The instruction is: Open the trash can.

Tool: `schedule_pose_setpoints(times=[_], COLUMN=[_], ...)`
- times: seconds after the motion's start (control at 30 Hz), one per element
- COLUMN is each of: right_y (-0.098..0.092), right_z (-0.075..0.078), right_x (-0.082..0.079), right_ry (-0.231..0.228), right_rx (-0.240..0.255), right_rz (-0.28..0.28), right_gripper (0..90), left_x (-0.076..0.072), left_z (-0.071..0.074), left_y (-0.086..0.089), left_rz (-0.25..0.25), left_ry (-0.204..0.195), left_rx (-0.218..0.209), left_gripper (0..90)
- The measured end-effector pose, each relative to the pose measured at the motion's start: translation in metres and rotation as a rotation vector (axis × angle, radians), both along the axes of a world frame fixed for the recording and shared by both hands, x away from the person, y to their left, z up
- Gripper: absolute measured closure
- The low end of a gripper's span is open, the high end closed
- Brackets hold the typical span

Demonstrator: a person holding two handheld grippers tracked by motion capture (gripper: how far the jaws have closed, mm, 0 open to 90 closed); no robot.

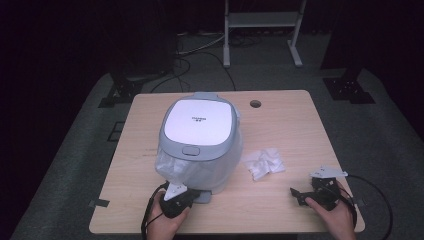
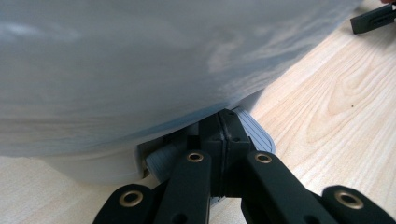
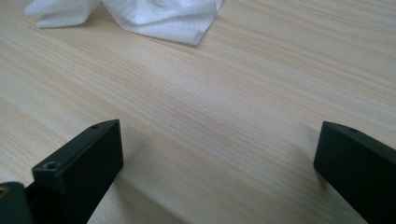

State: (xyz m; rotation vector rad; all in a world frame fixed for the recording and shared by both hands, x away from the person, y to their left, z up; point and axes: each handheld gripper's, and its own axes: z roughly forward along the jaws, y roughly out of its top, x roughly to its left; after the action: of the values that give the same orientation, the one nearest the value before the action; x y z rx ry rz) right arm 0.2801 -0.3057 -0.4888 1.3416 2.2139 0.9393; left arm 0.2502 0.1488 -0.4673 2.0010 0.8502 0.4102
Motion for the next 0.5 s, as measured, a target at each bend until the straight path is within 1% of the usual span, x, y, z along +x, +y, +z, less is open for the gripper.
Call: schedule_pose_setpoints(times=[0.03, 0.07, 0.1, 0.2, 0.23, 0.27, 0.33, 0.5], right_y=[0.0, 0.0, -0.0001, -0.0002, -0.0002, -0.0002, -0.0003, -0.0006], right_z=[0.0, 0.0, 0.0, -0.0001, -0.0001, -0.0001, -0.0001, -0.0001], right_x=[0.0, 0.0, 0.0001, 0.0002, 0.0002, 0.0002, 0.0003, 0.0001], right_ry=[0.0, 0.0, -0.001, -0.001, -0.001, -0.001, -0.001, -0.002], right_rx=[0.0, 0.0, -0.001, 0.0, 0.0, 0.0, 0.0, -0.001], right_rz=[0.0, 0.0, 0.001, -0.004, -0.004, -0.004, -0.006, -0.01], right_gripper=[0.2, 0.2, 0.2, 0.2, 0.2, 0.2, 0.2, 0.2], left_x=[0.0021, 0.0019, -0.0037, 0.0022, 0.0018, -0.0038, -0.0024, -0.0016], left_z=[0.0001, 0.0, -0.0002, -0.0002, -0.0002, -0.0009, -0.0015, -0.0012], left_y=[0.0008, 0.0007, -0.0019, 0.0007, 0.0007, -0.0019, -0.0007, -0.0009], left_rz=[-0.031, -0.028, 0.056, -0.03, -0.029, 0.052, 0.046, 0.049], left_ry=[-0.013, -0.009, 0.023, -0.009, -0.011, 0.015, 0.026, 0.036], left_rx=[0.012, 0.009, -0.018, 0.009, 0.011, -0.018, -0.034, -0.036], left_gripper=[90.0, 90.0, 90.0, 90.0, 90.0, 90.0, 90.0, 90.0])
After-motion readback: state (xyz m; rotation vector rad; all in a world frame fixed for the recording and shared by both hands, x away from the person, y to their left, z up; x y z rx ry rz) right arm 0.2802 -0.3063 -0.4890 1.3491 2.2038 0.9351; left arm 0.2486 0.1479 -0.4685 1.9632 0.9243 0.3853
